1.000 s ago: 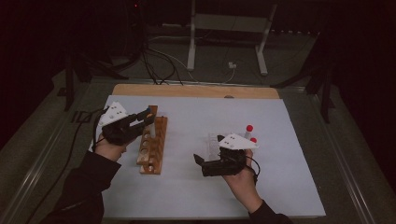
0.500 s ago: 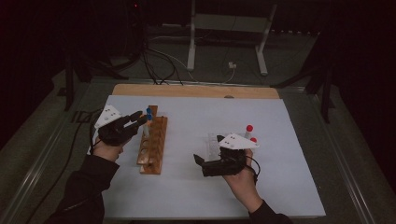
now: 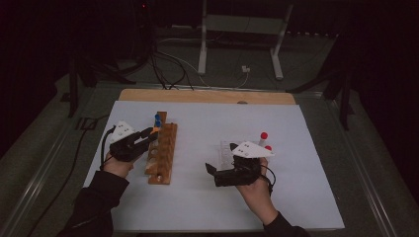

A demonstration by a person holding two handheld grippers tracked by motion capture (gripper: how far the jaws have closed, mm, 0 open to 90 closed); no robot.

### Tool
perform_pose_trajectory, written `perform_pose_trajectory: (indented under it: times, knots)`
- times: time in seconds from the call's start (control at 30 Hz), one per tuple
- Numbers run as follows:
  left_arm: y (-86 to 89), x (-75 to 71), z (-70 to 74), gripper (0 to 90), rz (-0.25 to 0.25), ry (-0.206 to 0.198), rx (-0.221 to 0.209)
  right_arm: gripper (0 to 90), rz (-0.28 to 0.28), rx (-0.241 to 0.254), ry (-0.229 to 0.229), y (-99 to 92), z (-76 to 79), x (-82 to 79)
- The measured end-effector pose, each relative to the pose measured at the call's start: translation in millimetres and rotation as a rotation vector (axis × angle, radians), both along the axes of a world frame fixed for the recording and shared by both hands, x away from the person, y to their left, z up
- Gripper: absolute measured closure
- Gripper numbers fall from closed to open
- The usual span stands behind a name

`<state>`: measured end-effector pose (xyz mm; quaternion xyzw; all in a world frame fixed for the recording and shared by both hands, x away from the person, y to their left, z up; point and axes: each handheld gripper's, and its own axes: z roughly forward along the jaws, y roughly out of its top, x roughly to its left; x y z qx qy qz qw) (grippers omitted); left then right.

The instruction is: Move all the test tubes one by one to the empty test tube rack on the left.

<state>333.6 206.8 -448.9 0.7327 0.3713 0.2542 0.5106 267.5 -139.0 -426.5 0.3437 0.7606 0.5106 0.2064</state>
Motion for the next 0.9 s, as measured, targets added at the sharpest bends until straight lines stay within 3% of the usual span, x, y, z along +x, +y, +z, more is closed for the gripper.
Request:
perform_pose_trajectory:
  times: [0.23, 0.57, 0.83, 0.9]
  knots:
    - [-2.9, 1.5, -8.1, 71.8, 0.007, 0.026, 0.035, 0.0, 0.007, 0.001, 0.003, 0.7, -0.5, 0.0]
    - [-5.2, -1.3, -9.7, 71.6, 0.019, 0.015, 0.057, 0.0, 0.016, 0.006, 0.009, 0.8, -0.1, -0.8]
    - [-4.0, -0.5, -9.6, 70.6, 0.012, 0.026, 0.044, 0.0, 0.027, 0.008, 0.010, 1.2, 1.5, -1.6]
    - [-3.5, -1.6, -10.0, 65.8, 0.008, 0.030, 0.049, 0.0, 0.031, 0.007, 0.003, 0.9, 2.4, -2.2]
